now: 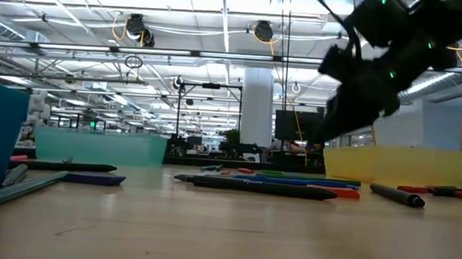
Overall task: Sort crayons/erasers/pens/pencils in bins
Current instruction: Put the green pencil into the yellow bin
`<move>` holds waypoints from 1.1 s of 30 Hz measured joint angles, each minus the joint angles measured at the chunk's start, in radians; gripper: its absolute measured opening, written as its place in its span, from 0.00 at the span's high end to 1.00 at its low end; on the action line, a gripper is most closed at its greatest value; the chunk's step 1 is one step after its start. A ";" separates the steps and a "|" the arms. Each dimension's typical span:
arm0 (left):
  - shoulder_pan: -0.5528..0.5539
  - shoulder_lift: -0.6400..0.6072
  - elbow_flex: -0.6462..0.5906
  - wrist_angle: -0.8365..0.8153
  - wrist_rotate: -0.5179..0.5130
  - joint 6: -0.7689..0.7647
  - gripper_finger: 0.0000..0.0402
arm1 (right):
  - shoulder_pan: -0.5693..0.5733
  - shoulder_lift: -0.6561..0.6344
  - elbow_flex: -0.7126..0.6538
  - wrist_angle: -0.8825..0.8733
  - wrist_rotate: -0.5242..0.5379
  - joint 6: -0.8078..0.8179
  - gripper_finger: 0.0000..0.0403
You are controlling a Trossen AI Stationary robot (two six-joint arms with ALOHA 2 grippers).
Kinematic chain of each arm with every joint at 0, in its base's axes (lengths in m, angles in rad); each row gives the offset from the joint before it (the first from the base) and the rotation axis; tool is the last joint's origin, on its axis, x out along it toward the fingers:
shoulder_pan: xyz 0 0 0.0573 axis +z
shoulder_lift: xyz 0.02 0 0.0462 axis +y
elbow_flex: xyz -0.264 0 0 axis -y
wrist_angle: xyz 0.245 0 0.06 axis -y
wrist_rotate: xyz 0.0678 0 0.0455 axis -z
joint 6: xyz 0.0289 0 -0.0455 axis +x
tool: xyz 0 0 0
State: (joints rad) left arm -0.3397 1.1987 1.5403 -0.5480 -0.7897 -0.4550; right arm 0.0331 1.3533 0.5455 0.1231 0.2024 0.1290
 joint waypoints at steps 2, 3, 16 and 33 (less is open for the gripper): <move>-0.027 -0.003 -0.042 0.001 -0.023 -0.011 0.97 | -0.024 0.015 -0.022 0.008 0.001 0.016 0.56; -0.035 -0.003 -0.063 0.005 -0.024 -0.023 0.97 | -0.034 0.023 -0.029 -0.001 0.002 0.016 0.56; -0.049 -0.002 -0.293 0.206 -0.023 -0.070 0.98 | -0.106 0.214 -0.026 0.128 -0.046 0.076 0.64; -0.101 -0.040 -0.295 0.193 -0.036 -0.005 0.96 | 0.033 0.342 -0.026 0.367 -0.067 0.144 0.95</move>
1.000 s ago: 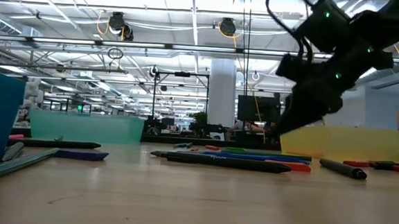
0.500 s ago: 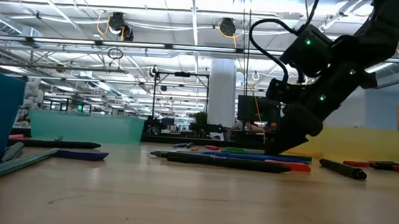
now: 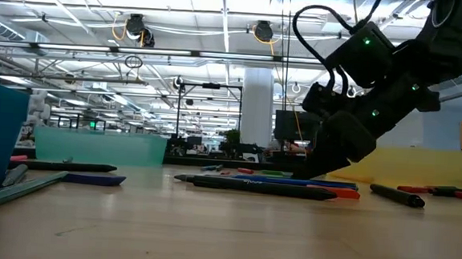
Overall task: Sort crayons/erasers/pens/pencils in bins
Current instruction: Put the green pencil into the yellow bin
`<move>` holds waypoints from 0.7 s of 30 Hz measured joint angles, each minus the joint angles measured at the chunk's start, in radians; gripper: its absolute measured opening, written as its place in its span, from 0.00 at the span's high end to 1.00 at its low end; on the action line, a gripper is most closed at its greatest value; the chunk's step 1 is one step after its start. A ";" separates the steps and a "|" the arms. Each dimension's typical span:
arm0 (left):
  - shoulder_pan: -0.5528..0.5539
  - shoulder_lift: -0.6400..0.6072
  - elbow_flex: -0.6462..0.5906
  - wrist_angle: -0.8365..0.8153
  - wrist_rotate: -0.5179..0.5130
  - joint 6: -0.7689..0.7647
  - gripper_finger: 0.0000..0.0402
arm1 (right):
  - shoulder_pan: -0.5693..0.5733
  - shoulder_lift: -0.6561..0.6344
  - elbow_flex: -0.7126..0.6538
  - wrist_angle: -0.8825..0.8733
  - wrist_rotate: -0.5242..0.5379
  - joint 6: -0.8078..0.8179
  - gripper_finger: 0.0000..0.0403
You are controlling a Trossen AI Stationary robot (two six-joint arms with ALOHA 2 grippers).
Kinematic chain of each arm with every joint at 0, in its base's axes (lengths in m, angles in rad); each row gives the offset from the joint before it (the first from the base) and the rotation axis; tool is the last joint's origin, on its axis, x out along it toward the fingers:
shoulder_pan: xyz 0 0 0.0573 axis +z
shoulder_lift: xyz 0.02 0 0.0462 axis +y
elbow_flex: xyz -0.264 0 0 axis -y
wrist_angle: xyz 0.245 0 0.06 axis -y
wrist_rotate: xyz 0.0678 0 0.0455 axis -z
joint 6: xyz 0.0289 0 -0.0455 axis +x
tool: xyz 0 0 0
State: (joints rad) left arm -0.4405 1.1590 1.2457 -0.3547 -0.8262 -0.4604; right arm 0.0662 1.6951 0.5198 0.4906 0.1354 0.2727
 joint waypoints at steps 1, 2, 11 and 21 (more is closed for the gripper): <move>-0.004 -0.001 0.000 -0.006 -0.002 0.003 0.96 | 0.014 0.017 0.000 0.028 0.007 0.007 0.95; -0.007 -0.001 0.000 -0.011 -0.004 0.004 0.96 | 0.026 0.033 0.000 0.055 0.019 0.015 0.95; -0.021 -0.001 0.000 -0.076 -0.005 -0.019 0.96 | 0.043 0.180 0.000 0.300 0.039 -0.022 0.86; -0.021 0.000 0.000 -0.137 0.017 -0.057 0.84 | -0.023 0.213 0.002 0.351 -0.012 -0.151 0.83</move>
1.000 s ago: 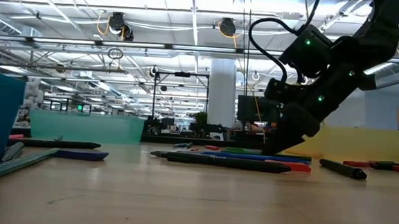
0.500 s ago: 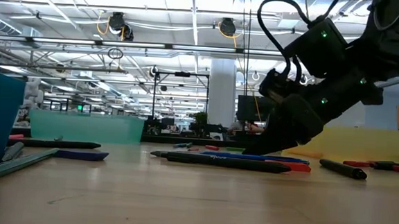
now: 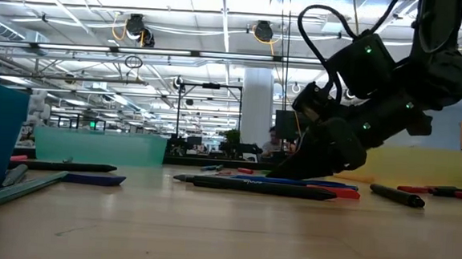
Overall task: Sort crayons/erasers/pens/pencils in bins
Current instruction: Put the green pencil into the yellow bin
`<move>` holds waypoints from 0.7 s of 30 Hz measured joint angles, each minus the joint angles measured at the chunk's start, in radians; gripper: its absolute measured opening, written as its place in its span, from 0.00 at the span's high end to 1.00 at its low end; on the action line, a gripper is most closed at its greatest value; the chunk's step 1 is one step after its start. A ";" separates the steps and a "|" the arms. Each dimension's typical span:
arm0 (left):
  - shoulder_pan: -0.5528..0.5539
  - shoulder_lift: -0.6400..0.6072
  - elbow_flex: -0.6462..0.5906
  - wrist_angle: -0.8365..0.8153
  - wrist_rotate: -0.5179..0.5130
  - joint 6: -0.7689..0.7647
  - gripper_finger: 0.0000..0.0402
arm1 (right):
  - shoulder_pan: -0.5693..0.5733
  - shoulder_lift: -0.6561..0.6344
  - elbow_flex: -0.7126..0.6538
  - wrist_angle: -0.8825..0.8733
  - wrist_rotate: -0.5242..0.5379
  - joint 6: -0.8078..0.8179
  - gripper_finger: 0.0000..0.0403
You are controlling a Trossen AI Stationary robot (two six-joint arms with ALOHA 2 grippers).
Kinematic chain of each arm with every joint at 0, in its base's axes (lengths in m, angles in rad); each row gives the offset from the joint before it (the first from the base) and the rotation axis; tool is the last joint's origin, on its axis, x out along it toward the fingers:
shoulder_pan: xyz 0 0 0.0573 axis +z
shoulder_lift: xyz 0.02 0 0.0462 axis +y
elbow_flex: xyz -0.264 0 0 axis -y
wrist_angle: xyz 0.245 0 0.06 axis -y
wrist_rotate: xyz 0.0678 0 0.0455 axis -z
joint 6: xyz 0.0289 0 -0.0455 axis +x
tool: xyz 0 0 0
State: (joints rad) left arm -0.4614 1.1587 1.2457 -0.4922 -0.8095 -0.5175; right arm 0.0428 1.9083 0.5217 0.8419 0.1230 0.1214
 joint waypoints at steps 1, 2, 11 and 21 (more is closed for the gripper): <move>0.000 0.000 0.000 0.000 0.003 0.000 0.84 | -0.012 0.000 0.000 0.010 -0.022 -0.015 0.84; 0.000 0.000 0.000 -0.002 0.004 0.000 0.84 | -0.023 0.000 0.000 0.015 -0.039 -0.028 0.85; 0.000 0.000 0.000 -0.006 0.005 0.015 0.83 | -0.069 0.000 0.000 -0.020 -0.096 -0.102 0.88; 0.000 0.000 0.000 -0.006 0.005 0.015 0.83 | -0.075 0.034 0.000 -0.050 -0.090 -0.083 0.97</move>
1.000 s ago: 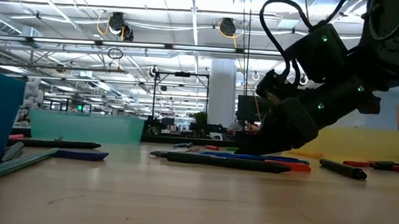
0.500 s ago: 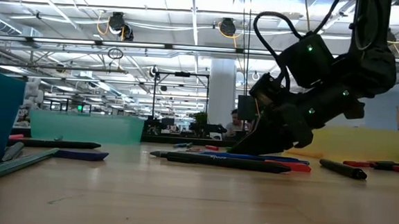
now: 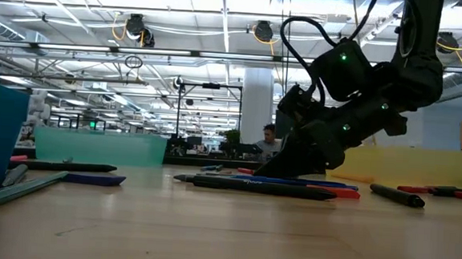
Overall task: Sort crayons/erasers/pens/pencils in bins
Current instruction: Put the green pencil into the yellow bin
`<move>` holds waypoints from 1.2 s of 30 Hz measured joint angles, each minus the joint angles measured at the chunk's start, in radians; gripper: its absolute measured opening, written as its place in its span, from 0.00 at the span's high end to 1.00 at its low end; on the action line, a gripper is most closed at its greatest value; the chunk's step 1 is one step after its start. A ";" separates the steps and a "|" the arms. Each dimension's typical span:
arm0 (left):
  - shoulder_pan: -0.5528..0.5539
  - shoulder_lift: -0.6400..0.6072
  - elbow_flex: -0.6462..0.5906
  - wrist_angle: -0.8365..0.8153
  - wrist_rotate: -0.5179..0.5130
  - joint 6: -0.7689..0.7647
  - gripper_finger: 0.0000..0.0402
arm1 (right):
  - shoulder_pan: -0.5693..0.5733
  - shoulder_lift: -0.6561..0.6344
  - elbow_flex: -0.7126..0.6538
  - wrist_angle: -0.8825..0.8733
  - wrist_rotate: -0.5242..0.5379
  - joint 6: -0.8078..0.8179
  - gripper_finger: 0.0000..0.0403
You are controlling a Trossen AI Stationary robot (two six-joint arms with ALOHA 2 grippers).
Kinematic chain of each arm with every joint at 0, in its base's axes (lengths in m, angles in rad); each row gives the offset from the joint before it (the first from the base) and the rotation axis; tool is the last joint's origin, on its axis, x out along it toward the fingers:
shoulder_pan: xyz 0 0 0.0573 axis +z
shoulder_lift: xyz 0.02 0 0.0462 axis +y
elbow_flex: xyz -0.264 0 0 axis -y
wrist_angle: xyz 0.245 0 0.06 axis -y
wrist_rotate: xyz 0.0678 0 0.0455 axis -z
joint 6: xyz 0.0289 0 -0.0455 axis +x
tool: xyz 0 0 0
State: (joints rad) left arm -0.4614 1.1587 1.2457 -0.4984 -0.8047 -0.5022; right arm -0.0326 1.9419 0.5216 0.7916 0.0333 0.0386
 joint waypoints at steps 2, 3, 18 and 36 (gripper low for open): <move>0.000 0.000 0.000 0.000 0.000 0.000 0.83 | 0.000 -0.008 0.000 -0.001 0.000 0.001 0.96; 0.000 0.000 0.000 0.000 0.000 0.001 0.83 | 0.000 -0.018 0.000 -0.004 0.000 0.001 0.96; 0.029 -0.003 0.001 -0.032 0.003 -0.008 0.83 | -0.024 -0.753 -0.003 -0.631 0.191 0.067 0.96; 0.335 0.000 0.001 -0.076 0.211 -0.042 0.83 | -0.620 -0.949 -0.009 -1.175 0.479 0.366 0.96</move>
State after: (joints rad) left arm -0.1267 1.1591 1.2469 -0.5748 -0.5936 -0.5445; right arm -0.6527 0.9931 0.5123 -0.3837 0.5120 0.4047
